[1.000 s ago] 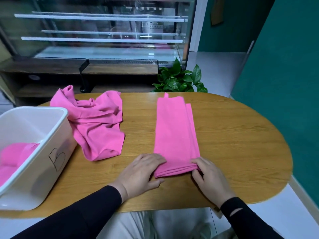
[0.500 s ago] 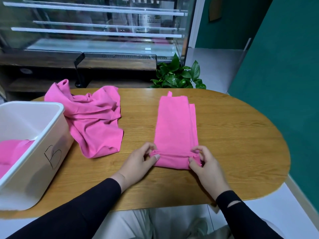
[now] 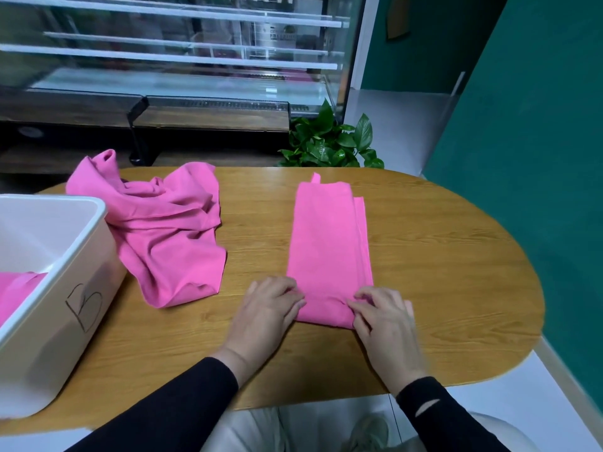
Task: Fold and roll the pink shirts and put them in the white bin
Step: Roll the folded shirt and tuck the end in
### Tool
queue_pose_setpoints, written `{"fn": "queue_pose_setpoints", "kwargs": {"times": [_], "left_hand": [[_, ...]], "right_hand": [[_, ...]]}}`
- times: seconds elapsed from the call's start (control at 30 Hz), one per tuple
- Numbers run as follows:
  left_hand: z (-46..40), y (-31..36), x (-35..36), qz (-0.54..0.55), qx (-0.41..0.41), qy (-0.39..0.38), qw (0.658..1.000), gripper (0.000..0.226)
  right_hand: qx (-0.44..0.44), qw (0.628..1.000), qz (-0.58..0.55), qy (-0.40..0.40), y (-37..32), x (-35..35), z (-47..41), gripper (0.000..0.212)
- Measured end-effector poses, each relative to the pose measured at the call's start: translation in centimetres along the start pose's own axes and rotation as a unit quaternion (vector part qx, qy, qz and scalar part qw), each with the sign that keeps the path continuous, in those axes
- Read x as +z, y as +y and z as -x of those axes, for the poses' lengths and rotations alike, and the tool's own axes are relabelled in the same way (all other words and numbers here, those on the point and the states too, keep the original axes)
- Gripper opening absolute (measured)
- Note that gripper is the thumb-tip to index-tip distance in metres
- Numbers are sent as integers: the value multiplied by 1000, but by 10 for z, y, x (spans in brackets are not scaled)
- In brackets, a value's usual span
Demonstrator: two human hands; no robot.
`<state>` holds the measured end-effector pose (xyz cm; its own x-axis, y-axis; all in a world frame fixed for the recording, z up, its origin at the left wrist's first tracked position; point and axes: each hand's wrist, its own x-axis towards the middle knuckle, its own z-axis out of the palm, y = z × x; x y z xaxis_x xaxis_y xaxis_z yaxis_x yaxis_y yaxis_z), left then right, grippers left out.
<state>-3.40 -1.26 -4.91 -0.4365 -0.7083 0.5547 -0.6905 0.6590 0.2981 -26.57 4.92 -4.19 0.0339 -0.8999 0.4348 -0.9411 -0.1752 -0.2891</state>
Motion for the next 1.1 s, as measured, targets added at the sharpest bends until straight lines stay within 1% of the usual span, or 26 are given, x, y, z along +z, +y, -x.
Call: {"fn": "queue_pose_setpoints", "kwargs": {"times": [0.07, 0.13, 0.23, 0.3, 0.37, 0.47, 0.57, 0.6, 0.67, 0.73, 0.8, 0.87, 0.9, 0.97, 1.0, 1.1], "left_hand": [[0, 3, -2, -72, 39, 0, 997, 31], [4, -1, -5, -106, 48, -29, 993, 35], [9, -11, -8, -122, 51, -77, 988, 53], [9, -10, -8, -120, 42, -93, 988, 58], [7, -8, -7, -122, 30, -94, 988, 57], [7, -4, -10, -123, 16, -104, 987, 54], [8, -2, -14, -113, 4, -98, 989, 50], [8, 0, -15, -108, -1, -95, 990, 49], [7, 0, -16, -96, -10, -88, 991, 46], [7, -1, -16, -74, -21, -95, 993, 46], [6, -3, -16, -18, -50, -112, 992, 55], [3, -8, -17, 72, -113, -130, 982, 69], [2, -11, -17, 108, -150, -134, 974, 72], [-1, -13, -15, 148, -203, -126, 960, 65], [-2, -12, -14, 156, -220, -119, 955, 61], [-7, -8, -11, 155, -257, -89, 950, 51]], "right_hand": [[-25, 1000, 7, 10, 1, 2, 1, 16], [-26, 1000, -10, -6, 2, 1, 3, 30], [-16, 997, -15, -80, 5, -5, 6, 44], [-14, 994, -7, -112, 8, -5, 6, 56], [-5, 994, -10, -112, 9, -5, 5, 55], [6, 995, -21, -97, 4, -8, 3, 47], [13, 995, -39, -86, 0, -9, 0, 40], [15, 995, -41, -91, 0, -10, -2, 40], [16, 994, -46, -102, -2, -11, -7, 49], [33, 989, -76, -123, -4, -16, -14, 51], [72, 979, -125, -145, -2, -20, -18, 39], [121, 962, -181, -162, 1, -21, -21, 24], [139, 956, -198, -167, 2, -20, -24, 21], [164, 945, -221, -176, 3, -19, -30, 20], [173, 939, -234, -182, 2, -20, -33, 23], [195, 925, -256, -201, 4, -19, -42, 33]]}}
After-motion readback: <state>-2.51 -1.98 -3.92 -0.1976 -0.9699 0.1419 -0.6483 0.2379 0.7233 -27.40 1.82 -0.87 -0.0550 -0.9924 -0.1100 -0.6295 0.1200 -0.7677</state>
